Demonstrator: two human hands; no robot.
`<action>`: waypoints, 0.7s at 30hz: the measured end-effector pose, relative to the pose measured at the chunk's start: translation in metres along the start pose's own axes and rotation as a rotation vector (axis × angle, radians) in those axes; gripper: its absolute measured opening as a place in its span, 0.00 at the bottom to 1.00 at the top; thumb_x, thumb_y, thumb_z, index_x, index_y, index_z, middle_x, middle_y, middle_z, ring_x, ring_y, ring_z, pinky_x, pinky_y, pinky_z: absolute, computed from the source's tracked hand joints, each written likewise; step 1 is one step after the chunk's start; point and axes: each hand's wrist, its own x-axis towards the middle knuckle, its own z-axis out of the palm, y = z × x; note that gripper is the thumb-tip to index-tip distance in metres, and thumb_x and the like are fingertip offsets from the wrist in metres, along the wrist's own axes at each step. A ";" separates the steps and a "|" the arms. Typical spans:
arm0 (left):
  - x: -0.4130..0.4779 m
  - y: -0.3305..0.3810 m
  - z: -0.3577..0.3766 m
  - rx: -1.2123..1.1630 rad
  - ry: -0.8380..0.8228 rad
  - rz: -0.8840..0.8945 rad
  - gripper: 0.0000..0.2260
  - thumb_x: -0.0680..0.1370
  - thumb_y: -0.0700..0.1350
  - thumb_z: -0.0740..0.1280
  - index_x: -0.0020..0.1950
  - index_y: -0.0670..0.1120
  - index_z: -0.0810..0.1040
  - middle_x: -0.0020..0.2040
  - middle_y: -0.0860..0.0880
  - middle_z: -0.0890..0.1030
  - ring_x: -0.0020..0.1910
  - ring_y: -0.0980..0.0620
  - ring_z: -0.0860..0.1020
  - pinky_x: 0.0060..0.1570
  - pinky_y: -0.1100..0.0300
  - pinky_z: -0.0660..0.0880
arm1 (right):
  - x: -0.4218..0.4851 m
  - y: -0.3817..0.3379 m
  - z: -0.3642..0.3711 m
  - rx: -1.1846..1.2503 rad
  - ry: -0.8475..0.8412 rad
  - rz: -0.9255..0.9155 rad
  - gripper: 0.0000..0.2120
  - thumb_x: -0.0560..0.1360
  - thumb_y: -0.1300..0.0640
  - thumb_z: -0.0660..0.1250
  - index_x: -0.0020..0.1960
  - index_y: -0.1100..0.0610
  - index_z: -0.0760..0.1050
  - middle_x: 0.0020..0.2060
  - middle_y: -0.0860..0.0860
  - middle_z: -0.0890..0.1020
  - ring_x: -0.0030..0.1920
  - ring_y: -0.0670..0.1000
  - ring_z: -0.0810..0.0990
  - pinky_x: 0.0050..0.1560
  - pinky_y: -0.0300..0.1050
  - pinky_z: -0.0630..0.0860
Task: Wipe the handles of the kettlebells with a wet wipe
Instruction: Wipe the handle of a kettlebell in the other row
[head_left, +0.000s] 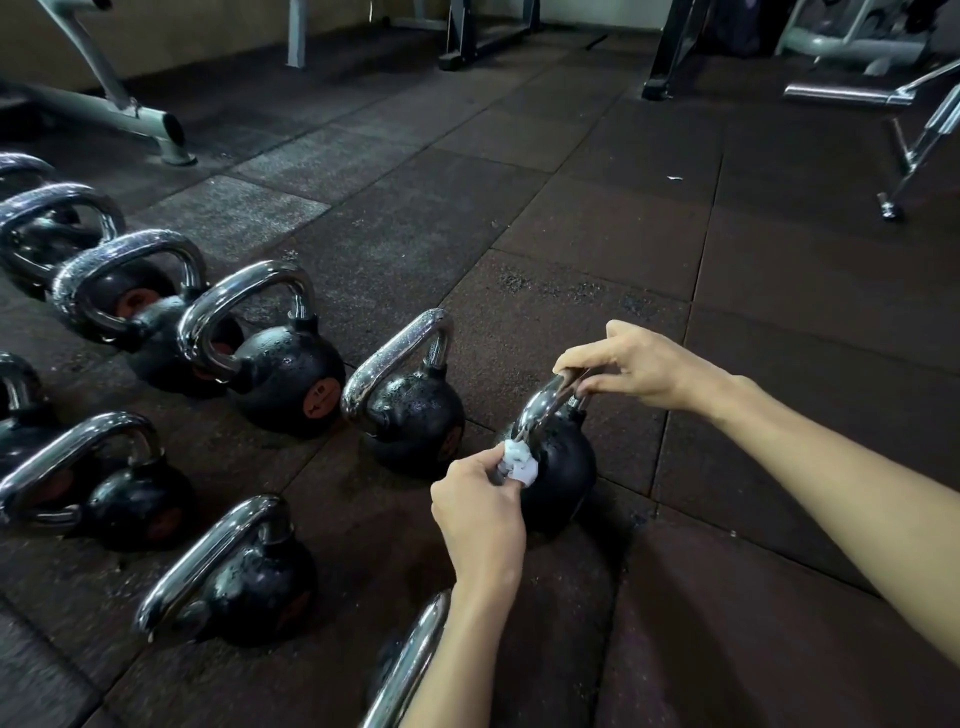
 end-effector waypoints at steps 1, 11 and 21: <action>-0.002 0.002 0.003 -0.019 0.011 -0.015 0.13 0.73 0.45 0.78 0.57 0.55 0.88 0.39 0.57 0.86 0.39 0.59 0.83 0.46 0.55 0.81 | 0.000 0.002 0.000 -0.004 0.002 0.006 0.17 0.76 0.34 0.62 0.61 0.37 0.79 0.47 0.37 0.84 0.42 0.43 0.63 0.44 0.40 0.70; -0.011 0.010 0.023 -0.127 0.085 -0.108 0.11 0.74 0.45 0.77 0.55 0.56 0.88 0.33 0.57 0.84 0.36 0.57 0.82 0.45 0.60 0.79 | -0.008 0.019 0.004 0.027 0.016 0.061 0.14 0.76 0.38 0.65 0.62 0.32 0.77 0.47 0.45 0.85 0.42 0.43 0.63 0.45 0.42 0.69; 0.009 0.047 -0.030 -0.091 0.005 0.036 0.12 0.70 0.45 0.81 0.50 0.55 0.86 0.37 0.60 0.85 0.40 0.70 0.82 0.40 0.75 0.74 | -0.011 -0.001 0.013 0.074 0.074 0.044 0.10 0.79 0.44 0.69 0.60 0.37 0.79 0.50 0.34 0.84 0.42 0.46 0.63 0.49 0.48 0.72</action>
